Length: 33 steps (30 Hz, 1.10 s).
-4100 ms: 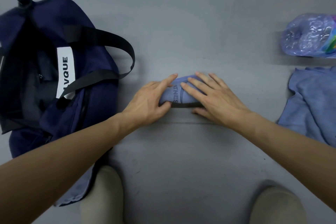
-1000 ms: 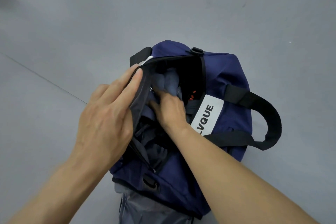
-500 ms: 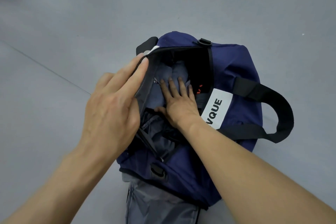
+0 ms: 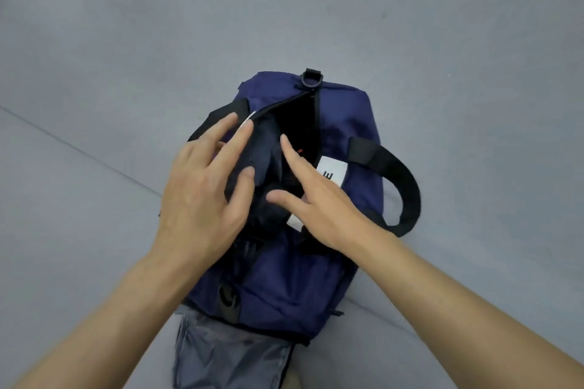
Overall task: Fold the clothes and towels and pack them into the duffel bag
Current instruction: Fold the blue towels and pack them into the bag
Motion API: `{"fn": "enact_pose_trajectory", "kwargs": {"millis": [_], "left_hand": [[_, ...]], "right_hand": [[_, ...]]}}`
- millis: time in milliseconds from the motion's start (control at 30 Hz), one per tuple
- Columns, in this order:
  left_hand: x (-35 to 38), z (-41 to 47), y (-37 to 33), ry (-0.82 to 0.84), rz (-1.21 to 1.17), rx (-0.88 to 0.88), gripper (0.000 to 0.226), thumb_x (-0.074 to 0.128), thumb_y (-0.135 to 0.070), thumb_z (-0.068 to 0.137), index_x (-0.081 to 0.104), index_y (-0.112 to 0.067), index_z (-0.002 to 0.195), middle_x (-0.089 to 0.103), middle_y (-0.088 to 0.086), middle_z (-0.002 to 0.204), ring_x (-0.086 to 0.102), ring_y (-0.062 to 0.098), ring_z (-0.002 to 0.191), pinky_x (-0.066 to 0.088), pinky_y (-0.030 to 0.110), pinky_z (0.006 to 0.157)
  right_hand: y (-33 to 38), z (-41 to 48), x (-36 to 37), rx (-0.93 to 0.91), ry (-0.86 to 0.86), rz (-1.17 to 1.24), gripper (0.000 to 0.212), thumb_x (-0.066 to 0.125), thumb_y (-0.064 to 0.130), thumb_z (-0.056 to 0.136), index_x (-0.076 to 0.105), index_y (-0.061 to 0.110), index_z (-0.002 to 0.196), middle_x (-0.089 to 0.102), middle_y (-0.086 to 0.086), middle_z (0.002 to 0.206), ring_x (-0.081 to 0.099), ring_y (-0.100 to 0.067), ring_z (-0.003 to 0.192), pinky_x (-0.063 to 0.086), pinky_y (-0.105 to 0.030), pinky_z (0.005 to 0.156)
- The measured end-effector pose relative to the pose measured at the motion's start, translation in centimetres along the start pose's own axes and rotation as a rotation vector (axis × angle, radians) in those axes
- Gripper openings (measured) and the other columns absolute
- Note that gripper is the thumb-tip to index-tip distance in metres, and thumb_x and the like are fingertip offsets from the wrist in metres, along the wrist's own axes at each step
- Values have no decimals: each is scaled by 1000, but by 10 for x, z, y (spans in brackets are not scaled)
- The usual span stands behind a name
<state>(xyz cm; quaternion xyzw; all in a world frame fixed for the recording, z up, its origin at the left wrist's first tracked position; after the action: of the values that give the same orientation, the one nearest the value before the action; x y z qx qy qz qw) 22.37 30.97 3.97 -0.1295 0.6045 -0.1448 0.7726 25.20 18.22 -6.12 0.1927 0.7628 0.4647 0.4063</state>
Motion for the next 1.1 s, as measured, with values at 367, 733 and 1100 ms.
{"fn": "enact_pose_trajectory", "kwargs": {"millis": [367,733,1100], "left_hand": [[109,-70,-211,489,-354,296,66,49,-56,95,28,-41,156,42,-19,149,41,6,134,27,20,114],[167,-138,-385,1019,-283,748,84,44,-70,91,-16,-60,149,12,-31,162,23,-7,143,20,16,117],[282,-234,-510,1028,-232,1018,73,50,-40,101,10,-27,161,34,-1,162,44,24,137,21,15,110]], "right_hand": [[-99,-266,-144,247,-166,-97,68,39,73,91,-5,70,143,11,42,155,23,11,143,26,-24,119],[-195,-483,-202,557,-587,-44,61,35,71,92,0,70,141,13,36,152,27,11,136,17,-13,113],[-298,-566,-154,719,-634,-420,67,23,62,99,16,34,159,20,-2,166,18,-25,153,23,-44,121]]}}
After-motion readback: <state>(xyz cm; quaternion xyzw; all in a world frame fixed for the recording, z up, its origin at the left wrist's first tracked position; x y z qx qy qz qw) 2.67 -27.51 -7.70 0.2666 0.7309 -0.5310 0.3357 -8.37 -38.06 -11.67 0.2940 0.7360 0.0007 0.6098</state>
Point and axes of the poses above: each hand's wrist, its own z-axis towards the middle knuckle, its own x-axis out of the palm, y = z × x, the point moved 10 cm from there along z, towards the middle knuckle
